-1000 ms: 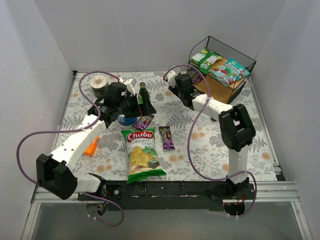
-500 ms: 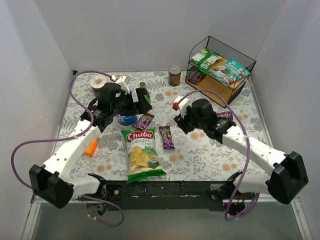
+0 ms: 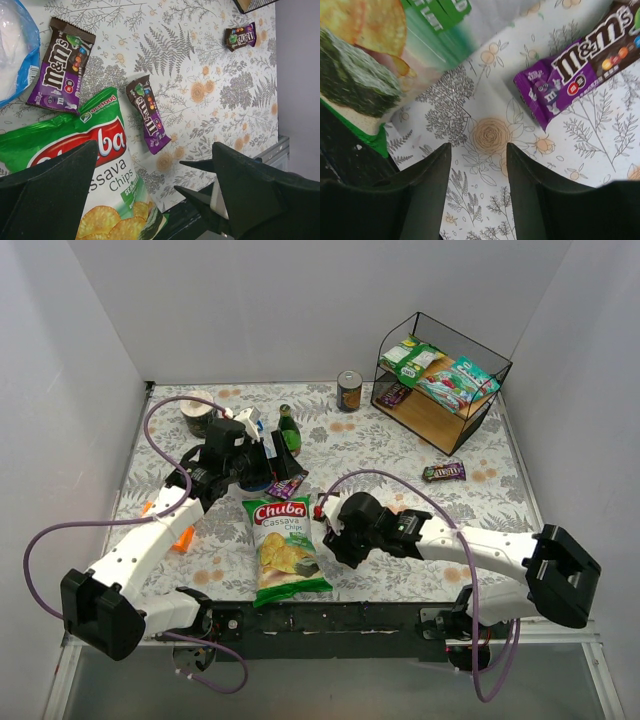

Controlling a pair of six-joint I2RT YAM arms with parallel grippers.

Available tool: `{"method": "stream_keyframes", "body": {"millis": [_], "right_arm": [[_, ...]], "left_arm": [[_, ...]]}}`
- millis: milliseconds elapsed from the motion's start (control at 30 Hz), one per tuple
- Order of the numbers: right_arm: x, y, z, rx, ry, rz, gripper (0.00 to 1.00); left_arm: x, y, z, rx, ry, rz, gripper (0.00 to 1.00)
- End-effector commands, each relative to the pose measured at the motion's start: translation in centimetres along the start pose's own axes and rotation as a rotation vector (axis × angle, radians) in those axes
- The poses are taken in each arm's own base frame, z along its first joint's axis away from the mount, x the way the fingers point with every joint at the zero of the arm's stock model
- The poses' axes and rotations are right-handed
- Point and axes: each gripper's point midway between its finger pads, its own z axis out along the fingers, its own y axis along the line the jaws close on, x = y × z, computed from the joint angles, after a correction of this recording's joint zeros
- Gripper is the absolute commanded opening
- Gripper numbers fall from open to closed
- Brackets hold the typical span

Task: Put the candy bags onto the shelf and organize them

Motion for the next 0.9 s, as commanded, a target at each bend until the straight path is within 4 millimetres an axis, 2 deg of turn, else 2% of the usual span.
{"method": "stream_keyframes", "body": {"millis": [0, 100, 267, 367, 600, 767, 867], "right_arm": [[0.9, -1.2, 1.3, 0.072, 0.019, -0.026, 0.54], [1.7, -2.3, 2.1, 0.134, 0.051, -0.077, 0.50], [1.7, -4.0, 3.6, 0.211, 0.018, -0.143, 0.45], [1.3, -4.0, 4.5, 0.207, 0.002, -0.173, 0.41], [0.0, -4.4, 5.6, 0.226, -0.049, -0.195, 0.39], [1.3, -5.4, 6.5, 0.273, -0.013, -0.199, 0.37], [1.0, -5.6, 6.3, 0.293, -0.029, -0.181, 0.36]], "left_arm": [[-0.2, -0.9, -1.3, 0.035, -0.018, -0.008, 0.98], [-0.5, -1.2, -1.7, 0.035, -0.023, -0.005, 0.98], [-0.6, -1.3, -2.1, 0.037, -0.023, -0.006, 0.98], [-0.5, -1.2, -2.1, 0.031, -0.022, -0.006, 0.98], [-1.0, -1.1, -2.3, 0.012, -0.034, 0.018, 0.98], [-1.0, -1.1, -2.3, 0.010, -0.026, 0.027, 0.98], [-1.0, -1.1, -2.3, 0.013, -0.024, 0.030, 0.98]]}}
